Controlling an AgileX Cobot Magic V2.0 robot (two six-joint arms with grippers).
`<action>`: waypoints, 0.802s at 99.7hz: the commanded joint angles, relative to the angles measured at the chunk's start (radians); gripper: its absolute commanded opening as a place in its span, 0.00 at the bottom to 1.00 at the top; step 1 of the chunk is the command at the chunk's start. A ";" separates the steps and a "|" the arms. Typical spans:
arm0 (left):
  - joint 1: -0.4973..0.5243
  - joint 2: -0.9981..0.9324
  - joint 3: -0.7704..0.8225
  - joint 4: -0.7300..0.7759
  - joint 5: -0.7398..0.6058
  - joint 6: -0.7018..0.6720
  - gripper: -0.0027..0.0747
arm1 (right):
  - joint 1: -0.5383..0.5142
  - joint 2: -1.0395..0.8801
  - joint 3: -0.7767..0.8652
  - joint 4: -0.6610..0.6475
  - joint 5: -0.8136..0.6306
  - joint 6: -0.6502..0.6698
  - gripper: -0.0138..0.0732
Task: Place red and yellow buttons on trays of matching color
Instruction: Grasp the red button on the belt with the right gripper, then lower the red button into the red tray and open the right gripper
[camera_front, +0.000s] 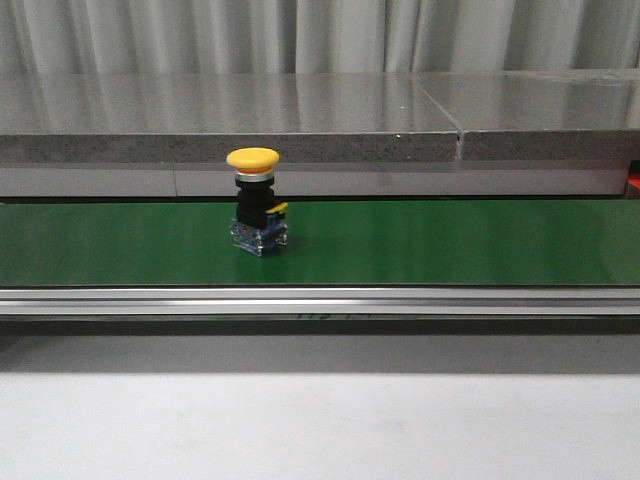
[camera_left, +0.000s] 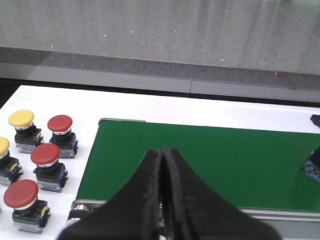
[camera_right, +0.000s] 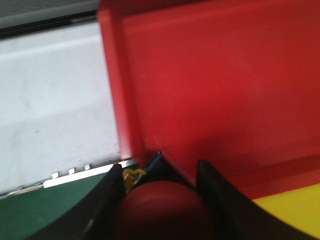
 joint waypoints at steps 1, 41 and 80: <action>0.002 0.005 -0.027 -0.012 -0.075 -0.009 0.01 | -0.043 0.012 -0.053 0.007 -0.080 -0.010 0.30; 0.002 0.005 -0.027 -0.012 -0.075 -0.009 0.01 | -0.067 0.191 -0.058 0.037 -0.244 -0.010 0.30; 0.002 0.005 -0.027 -0.012 -0.075 -0.009 0.01 | -0.066 0.253 -0.058 0.040 -0.251 -0.010 0.50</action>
